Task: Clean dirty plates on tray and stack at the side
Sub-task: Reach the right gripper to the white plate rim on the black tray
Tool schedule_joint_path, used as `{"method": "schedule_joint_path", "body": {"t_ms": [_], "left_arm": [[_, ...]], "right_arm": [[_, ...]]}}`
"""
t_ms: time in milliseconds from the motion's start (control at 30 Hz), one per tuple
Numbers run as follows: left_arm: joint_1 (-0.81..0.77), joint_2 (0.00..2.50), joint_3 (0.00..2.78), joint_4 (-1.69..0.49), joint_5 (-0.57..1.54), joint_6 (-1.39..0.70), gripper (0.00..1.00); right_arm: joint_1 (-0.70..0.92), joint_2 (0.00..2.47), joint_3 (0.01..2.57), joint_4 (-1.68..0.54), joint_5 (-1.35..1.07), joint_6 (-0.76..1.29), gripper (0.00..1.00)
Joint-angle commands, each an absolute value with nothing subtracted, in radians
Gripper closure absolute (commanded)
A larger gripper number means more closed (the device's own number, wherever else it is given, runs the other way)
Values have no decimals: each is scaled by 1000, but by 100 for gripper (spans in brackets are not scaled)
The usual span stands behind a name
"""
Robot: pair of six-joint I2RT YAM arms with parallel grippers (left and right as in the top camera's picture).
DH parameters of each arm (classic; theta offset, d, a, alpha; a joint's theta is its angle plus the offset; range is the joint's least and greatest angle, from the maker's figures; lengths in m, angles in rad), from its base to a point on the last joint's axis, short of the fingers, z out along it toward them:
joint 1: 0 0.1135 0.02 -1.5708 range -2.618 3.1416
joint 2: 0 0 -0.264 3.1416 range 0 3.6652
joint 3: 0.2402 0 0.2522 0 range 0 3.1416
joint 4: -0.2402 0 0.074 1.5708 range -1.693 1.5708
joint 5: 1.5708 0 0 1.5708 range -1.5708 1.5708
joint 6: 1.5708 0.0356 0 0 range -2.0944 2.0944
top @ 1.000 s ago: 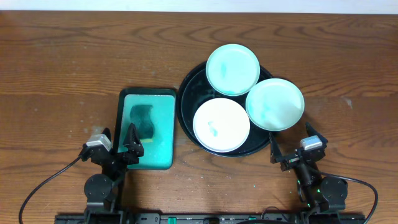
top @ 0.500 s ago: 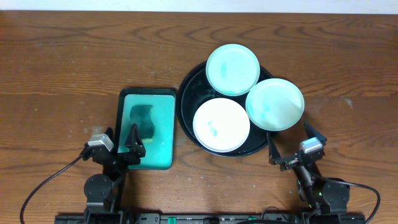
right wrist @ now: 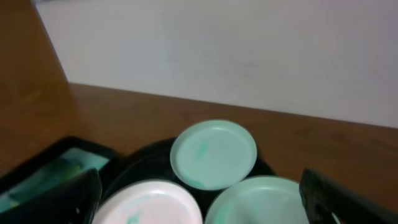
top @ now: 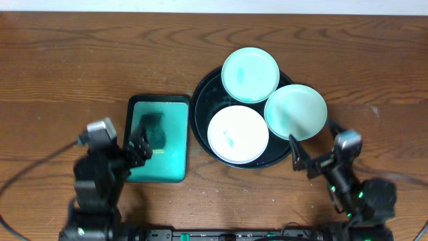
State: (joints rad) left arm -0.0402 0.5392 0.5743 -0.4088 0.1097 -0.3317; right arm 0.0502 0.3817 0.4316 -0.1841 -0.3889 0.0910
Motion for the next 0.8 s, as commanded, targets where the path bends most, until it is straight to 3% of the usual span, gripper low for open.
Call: {"method": "schedule_joint_path", "body": {"t_ms": [0,167,467,500,600,767], "left_arm": [[-43,746,807,-529,190,-307,19],[-43,949,1031,-730,221,-307,19],[-43,1042,1072,-859,269,-311,19],[-43,1042,1072,-866,289,-311,19],[-43,1042,1072,-876,295,-311,19],[-43,1042,1072,-870,295,-311,19]], "right_arm": [[53,582,644,-307,-445,107,1],[53,921,978,-659,-548,106,1],[61,1224,1062,-736,-704,201,2],[70,1254,1058,-762,-692,173,12],[138,1356,1032,-889,-420,164,28],[277,1498,984,-900,-217,229,45]]}}
